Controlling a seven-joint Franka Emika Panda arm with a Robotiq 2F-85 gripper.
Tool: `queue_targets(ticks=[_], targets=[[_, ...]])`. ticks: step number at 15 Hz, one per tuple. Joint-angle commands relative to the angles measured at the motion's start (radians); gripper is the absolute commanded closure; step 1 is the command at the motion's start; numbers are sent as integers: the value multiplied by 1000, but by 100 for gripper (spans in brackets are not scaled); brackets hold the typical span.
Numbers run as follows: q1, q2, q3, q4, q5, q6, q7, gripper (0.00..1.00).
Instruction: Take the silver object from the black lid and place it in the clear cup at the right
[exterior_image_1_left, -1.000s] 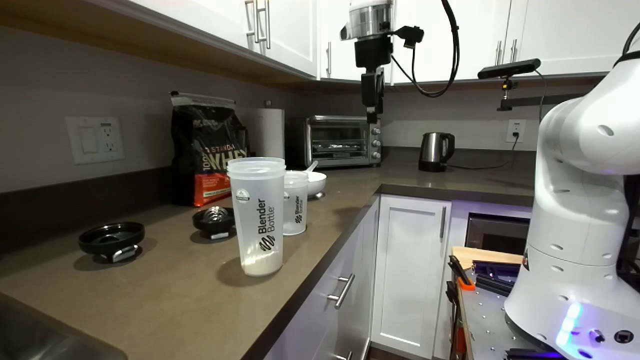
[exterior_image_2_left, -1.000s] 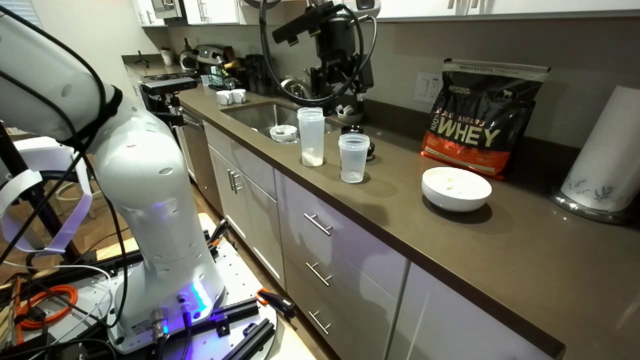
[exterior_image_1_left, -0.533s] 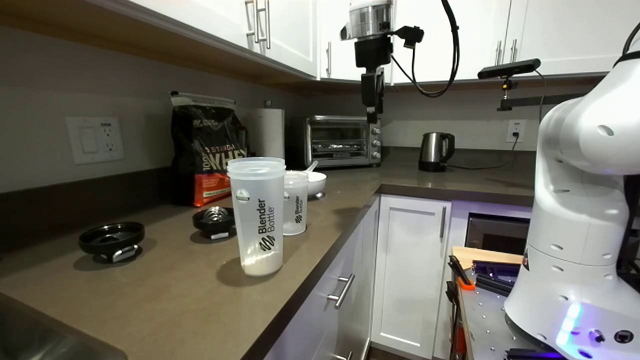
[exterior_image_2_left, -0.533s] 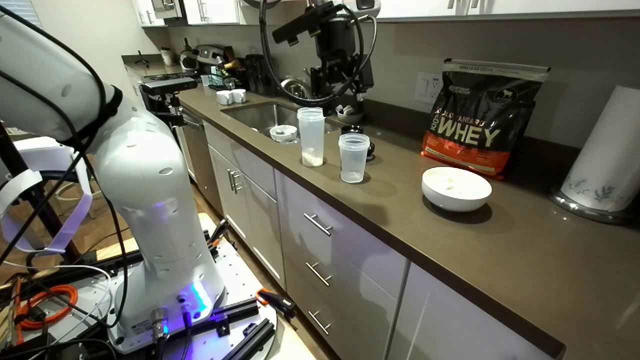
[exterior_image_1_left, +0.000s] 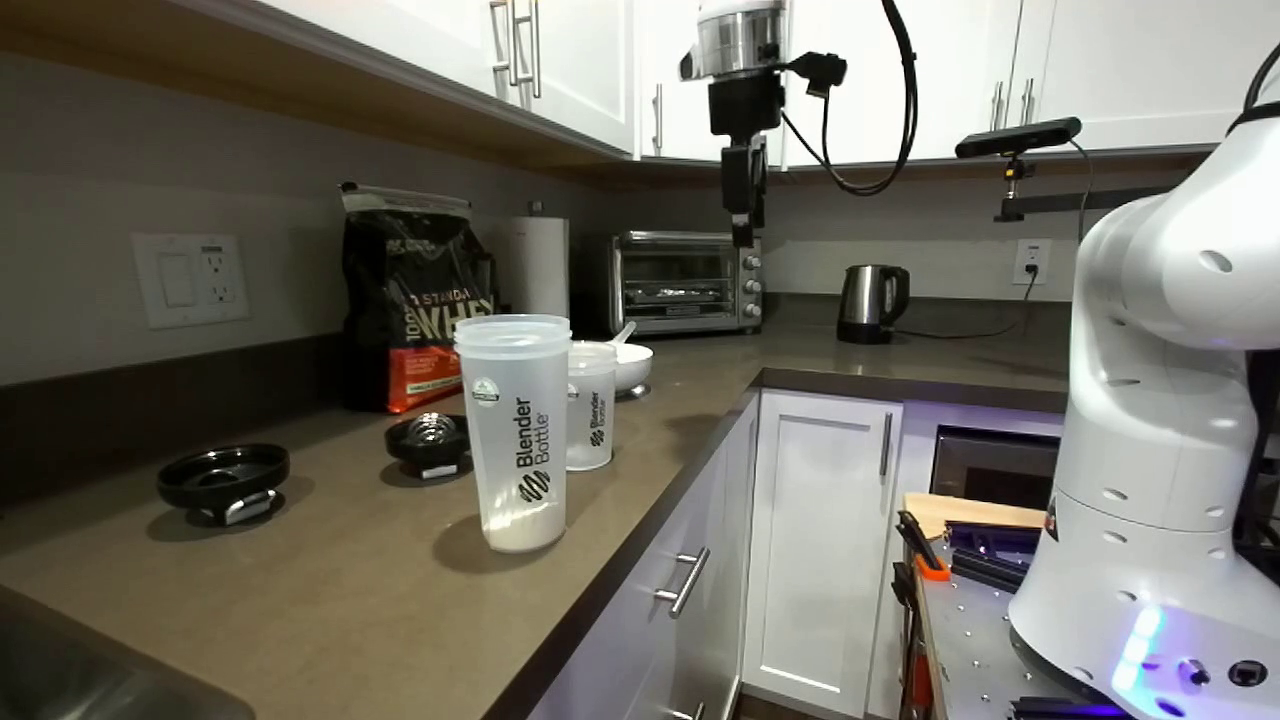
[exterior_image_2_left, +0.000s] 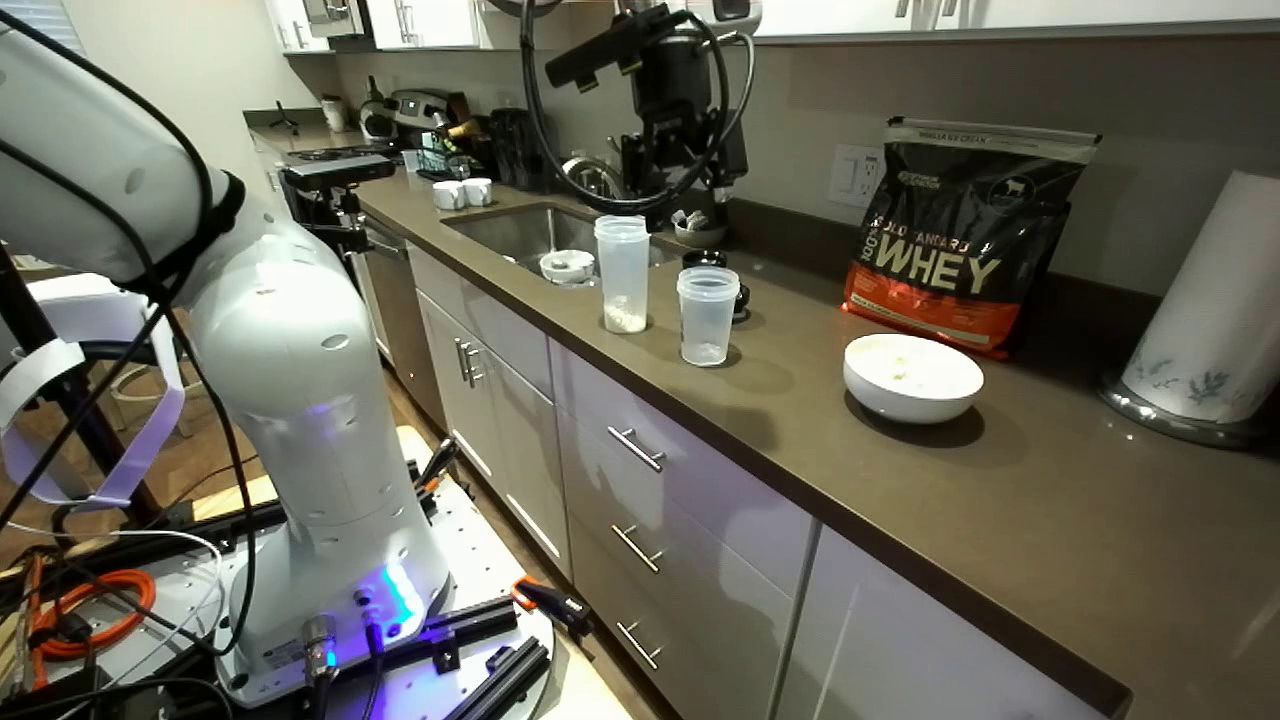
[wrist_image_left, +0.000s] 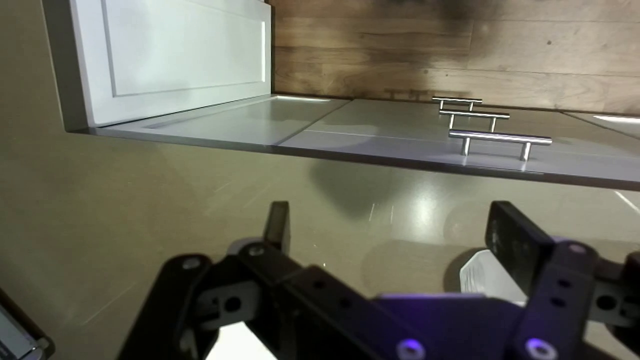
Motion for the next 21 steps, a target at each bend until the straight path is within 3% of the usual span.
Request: queue_targets(ticks=[1,8,16,21], targets=[[11,1,-9,3,-5,-4,5,0],[62,12,6,12,4,82,-11,0],[147,78,4,1,41,390,-56,0],[220,192,-24,19,149,573,-180,0]])
